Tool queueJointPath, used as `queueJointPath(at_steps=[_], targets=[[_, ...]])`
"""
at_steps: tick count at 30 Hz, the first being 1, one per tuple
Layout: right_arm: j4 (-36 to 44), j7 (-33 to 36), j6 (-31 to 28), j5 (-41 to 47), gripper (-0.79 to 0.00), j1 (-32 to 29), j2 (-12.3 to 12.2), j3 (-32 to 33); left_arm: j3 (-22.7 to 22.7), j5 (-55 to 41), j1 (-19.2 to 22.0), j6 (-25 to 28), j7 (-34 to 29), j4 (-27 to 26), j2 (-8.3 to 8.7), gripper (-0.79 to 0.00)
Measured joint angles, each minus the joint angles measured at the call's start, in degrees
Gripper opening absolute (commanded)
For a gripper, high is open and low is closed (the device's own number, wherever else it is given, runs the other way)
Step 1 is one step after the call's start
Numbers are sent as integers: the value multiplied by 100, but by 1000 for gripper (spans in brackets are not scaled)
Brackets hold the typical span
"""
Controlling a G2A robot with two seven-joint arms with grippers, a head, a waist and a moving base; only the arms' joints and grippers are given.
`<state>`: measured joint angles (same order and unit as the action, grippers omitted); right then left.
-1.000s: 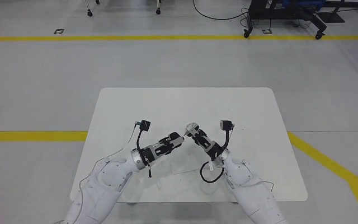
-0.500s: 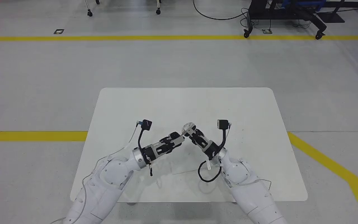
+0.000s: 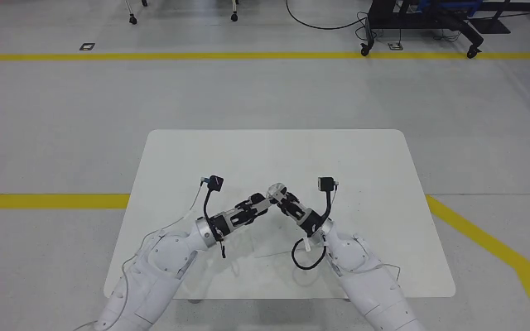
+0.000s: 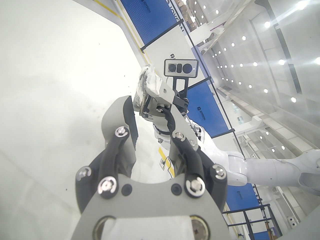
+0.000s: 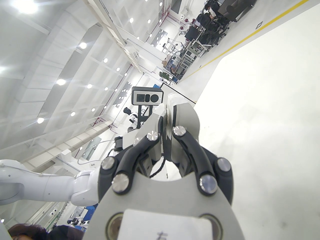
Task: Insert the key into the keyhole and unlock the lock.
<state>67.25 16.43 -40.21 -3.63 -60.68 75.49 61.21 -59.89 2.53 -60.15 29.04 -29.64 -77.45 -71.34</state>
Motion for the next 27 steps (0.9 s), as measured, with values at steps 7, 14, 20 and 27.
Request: queueJointPath(at_steps=[7,14,20,27], targets=[[-58,54,57,-6,-785,30,12,14,-17,-37,-25,20,-5,-2,-5,-554],[-87,80,93,-23,-785,42,22,29,-24,-51,-33,20,-8,12,-13,-674],[-81,82,113,-48,-785,56,33,34,-19,-52,-33,-54,-35,42,-20,-720],[-67,130,155,-69,-785,69,52,2,-22,-115,15,-147,-127,100,-29,-733]])
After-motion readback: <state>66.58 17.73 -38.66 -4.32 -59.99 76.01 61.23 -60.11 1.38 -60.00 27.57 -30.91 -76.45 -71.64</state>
